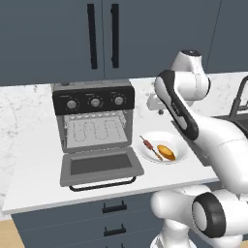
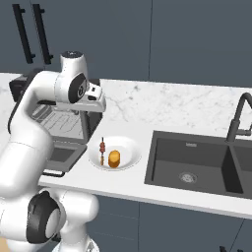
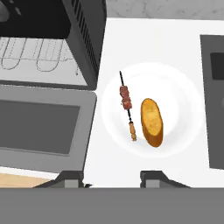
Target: Pick up the kebab skewer and baguette bread, and place them inside the toaster oven. Close the toaster oven door and start by setting the timer.
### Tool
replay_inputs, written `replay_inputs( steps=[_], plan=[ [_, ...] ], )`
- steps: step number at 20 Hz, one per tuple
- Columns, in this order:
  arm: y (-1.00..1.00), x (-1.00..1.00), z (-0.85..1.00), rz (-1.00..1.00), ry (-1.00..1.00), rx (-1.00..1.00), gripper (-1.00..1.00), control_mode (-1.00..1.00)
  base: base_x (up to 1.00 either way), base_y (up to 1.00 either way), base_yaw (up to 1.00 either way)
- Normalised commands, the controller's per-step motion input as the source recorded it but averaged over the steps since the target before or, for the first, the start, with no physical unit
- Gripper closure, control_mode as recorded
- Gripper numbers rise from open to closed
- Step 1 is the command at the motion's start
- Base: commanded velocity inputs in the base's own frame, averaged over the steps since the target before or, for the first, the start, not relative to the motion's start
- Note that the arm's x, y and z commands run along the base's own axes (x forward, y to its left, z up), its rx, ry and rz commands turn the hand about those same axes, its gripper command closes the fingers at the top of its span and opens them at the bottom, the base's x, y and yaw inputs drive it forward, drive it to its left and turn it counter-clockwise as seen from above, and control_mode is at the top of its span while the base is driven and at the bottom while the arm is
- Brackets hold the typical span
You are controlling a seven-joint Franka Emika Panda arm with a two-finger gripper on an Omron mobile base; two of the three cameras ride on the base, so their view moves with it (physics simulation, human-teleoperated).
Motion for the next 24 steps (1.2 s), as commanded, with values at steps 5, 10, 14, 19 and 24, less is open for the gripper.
replay_inputs(
  steps=[5,10,14,19,24],
  plan=[
    [0.06,-0.44,-0.12,0.03,-0.01,-0.03,-1.0,-1.0,0.0,0.0,0.0],
    [0.85,-0.78,-0.36,0.07,-0.22,-0.22,-1.0,-1.0,0.0,0.0,0.0],
    [0.94,-0.23,-0.22,0.05,-0.22,-0.24,-1.0,-1.0,0.0,0.0,0.0],
    [0.78,0.21,-0.15,0.0,-0.09,-0.12,-1.0,-1.0,0.0,0.0,0.0],
    [0.69,0.44,-0.27,0.01,-0.08,-0.07,-1.0,-1.0,0.0,0.0,0.0]
  ],
)
